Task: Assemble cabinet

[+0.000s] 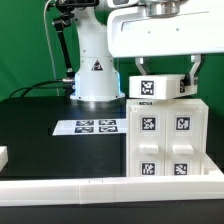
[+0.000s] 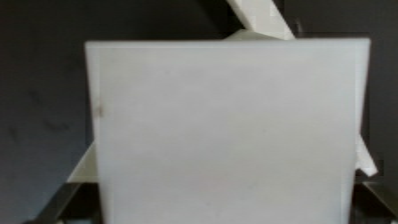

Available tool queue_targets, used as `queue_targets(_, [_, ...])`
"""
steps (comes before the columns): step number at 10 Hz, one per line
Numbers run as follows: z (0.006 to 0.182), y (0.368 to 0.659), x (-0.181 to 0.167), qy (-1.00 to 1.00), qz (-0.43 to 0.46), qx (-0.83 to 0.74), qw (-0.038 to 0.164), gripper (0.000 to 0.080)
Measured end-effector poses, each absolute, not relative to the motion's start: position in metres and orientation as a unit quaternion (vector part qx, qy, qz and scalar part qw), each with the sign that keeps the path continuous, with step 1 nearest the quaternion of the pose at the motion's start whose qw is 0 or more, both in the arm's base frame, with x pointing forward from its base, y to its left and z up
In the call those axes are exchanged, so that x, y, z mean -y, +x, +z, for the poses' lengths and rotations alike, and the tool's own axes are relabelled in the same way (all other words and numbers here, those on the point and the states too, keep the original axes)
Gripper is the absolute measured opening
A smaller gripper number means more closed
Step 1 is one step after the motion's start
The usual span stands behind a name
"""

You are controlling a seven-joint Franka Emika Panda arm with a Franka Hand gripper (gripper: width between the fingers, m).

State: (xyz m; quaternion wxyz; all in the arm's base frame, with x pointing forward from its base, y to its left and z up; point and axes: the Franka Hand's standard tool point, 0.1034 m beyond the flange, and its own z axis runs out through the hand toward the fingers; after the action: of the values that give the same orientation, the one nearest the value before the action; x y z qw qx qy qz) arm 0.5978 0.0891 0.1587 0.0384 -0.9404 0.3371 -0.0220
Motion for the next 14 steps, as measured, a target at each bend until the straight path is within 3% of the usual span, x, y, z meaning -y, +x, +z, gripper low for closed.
queue_targets(5, [0.1586,0.6009,-0.0954,-0.842,-0.017,-0.536,0.064,0.0563])
queue_targets(14, [0.1597,0.6027,-0.0987,-0.627,0.015,-0.775,0.075,0.0563])
